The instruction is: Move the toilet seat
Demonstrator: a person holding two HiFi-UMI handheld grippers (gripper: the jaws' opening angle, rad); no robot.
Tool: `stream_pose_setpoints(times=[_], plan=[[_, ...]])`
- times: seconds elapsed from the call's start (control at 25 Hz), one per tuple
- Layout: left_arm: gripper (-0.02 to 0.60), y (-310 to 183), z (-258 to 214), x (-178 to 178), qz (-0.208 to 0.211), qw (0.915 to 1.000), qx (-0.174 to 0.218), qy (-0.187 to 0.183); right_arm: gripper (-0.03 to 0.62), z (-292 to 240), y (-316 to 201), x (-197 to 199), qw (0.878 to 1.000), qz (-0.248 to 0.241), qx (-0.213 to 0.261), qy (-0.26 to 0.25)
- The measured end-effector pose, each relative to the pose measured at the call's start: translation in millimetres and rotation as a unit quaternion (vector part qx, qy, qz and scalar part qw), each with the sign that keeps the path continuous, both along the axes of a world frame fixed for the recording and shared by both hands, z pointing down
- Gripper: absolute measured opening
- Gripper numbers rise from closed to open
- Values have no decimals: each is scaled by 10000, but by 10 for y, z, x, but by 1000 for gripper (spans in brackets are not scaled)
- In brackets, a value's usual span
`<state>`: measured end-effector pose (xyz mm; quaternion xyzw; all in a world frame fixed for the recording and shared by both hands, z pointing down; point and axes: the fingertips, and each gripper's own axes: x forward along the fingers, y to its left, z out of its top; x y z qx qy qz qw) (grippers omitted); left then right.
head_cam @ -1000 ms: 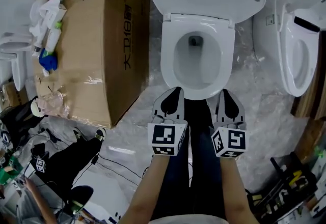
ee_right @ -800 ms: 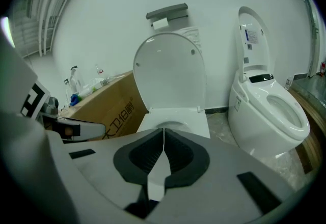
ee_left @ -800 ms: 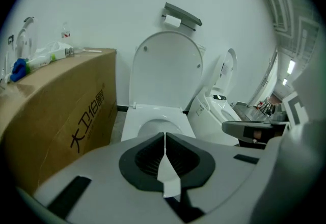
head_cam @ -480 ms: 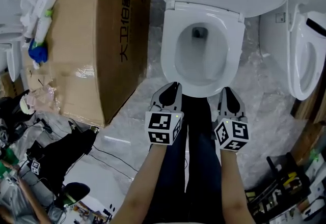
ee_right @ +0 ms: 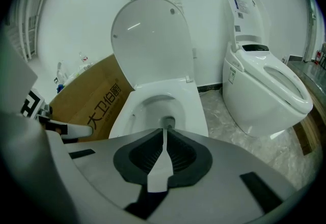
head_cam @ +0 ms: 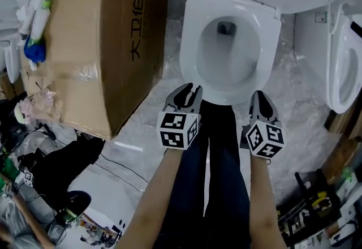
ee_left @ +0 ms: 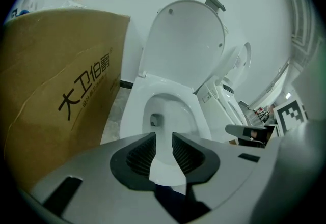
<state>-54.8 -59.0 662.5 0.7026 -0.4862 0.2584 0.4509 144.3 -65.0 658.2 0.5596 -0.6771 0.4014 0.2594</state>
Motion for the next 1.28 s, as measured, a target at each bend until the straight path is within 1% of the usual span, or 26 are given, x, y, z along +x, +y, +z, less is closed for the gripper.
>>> stream_pose_setpoints(times=[0.16, 0.2, 0.24, 0.28, 0.4, 0.56, 0.72, 1.0, 1.16, 1.28], plan=[[118, 54, 153, -17, 61, 9998, -196, -13, 21, 156, 31, 44, 9998, 34, -142, -93], [133, 66, 193, -22, 60, 9997, -254, 8, 41, 205, 46, 51, 9997, 47, -203, -137], [143, 75, 232, -29, 50, 9995, -307, 33, 95, 254, 61, 57, 9995, 56, -266, -181], [150, 79, 270, -40, 32, 9994, -353, 56, 121, 300, 71, 64, 9993, 63, -318, -210], [167, 84, 388, -82, -26, 9989, -463, 112, 131, 421, 76, 112, 9989, 75, -409, -194], [178, 124, 549, -172, -30, 9982, -592, 44, 176, 581, 89, 164, 9982, 45, -578, -181], [215, 160, 683, -226, -76, 9974, -712, 86, 205, 737, 90, 216, 9973, -27, -707, -192], [250, 207, 825, -250, -140, 9958, -874, 228, 259, 965, 162, 408, 9956, 208, -893, -205], [261, 243, 915, -228, -188, 9951, -924, 286, 286, 1061, 198, 413, 9947, 218, -962, -284], [273, 276, 1007, -231, -314, 9931, -1065, 388, 298, 1112, 205, 412, 9938, 301, -1008, -352]])
